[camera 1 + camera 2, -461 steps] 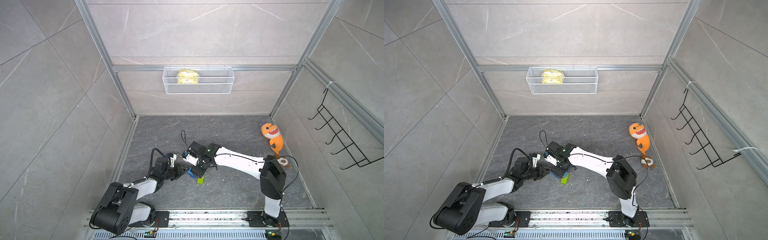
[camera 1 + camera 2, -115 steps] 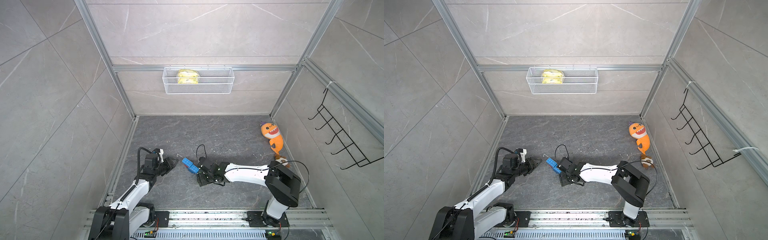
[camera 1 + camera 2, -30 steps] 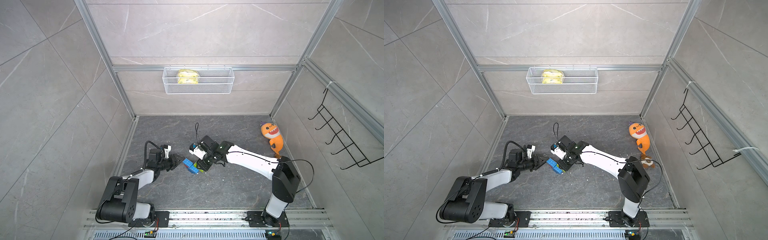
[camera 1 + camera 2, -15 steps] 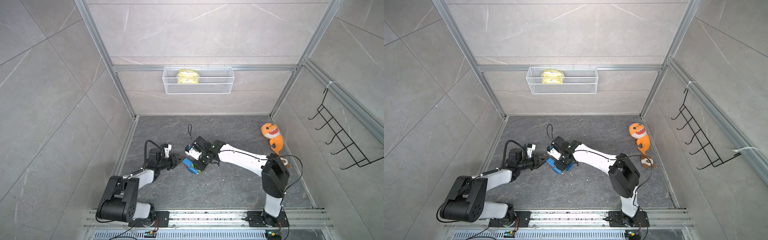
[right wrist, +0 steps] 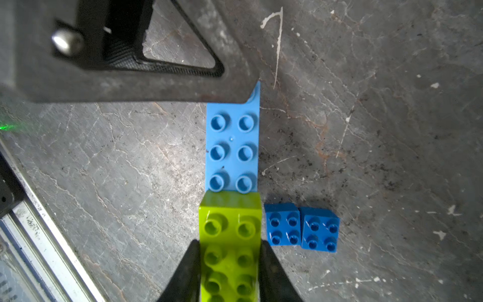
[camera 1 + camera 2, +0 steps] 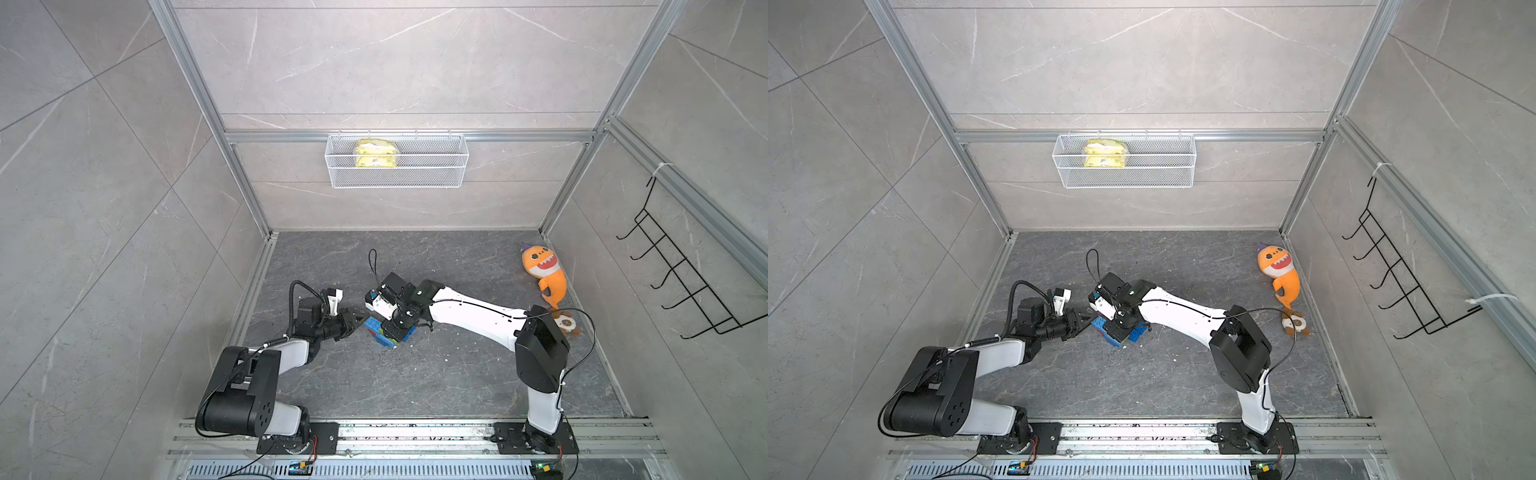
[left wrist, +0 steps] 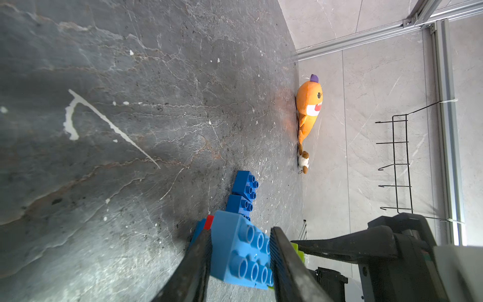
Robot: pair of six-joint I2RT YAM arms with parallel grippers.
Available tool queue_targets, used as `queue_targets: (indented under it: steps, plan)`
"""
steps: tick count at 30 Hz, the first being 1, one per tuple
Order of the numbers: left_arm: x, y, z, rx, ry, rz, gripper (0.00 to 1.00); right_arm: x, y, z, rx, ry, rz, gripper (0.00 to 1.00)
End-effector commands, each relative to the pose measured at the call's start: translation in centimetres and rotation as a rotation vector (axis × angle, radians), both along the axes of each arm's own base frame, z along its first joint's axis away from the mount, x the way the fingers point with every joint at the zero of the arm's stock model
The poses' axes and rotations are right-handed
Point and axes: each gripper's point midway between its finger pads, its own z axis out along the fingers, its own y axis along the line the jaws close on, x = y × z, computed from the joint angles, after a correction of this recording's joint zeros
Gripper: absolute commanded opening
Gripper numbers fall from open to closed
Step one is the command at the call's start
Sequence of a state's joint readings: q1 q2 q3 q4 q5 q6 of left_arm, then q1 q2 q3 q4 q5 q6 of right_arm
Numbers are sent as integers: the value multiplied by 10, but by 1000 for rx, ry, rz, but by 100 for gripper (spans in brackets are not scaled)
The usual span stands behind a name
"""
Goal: Assemble a heart with lego
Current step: Assemble the lego brick with the lego brick.
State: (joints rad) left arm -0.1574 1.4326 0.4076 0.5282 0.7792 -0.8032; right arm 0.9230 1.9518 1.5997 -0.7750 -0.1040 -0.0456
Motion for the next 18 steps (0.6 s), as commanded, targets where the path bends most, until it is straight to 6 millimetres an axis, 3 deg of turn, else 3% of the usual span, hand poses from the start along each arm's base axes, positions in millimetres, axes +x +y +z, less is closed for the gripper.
queue_targets:
  steps: [1,8,18]
  plan:
    - [-5,-7,1,-29,-11,-32,40,-5,-5,-17,-61,33,2,27]
    - [-8,-8,0,-31,-7,-33,40,-7,-10,-24,-91,44,12,27]
    - [-8,-11,1,-32,-12,-37,41,-9,-14,-14,-94,53,34,27]
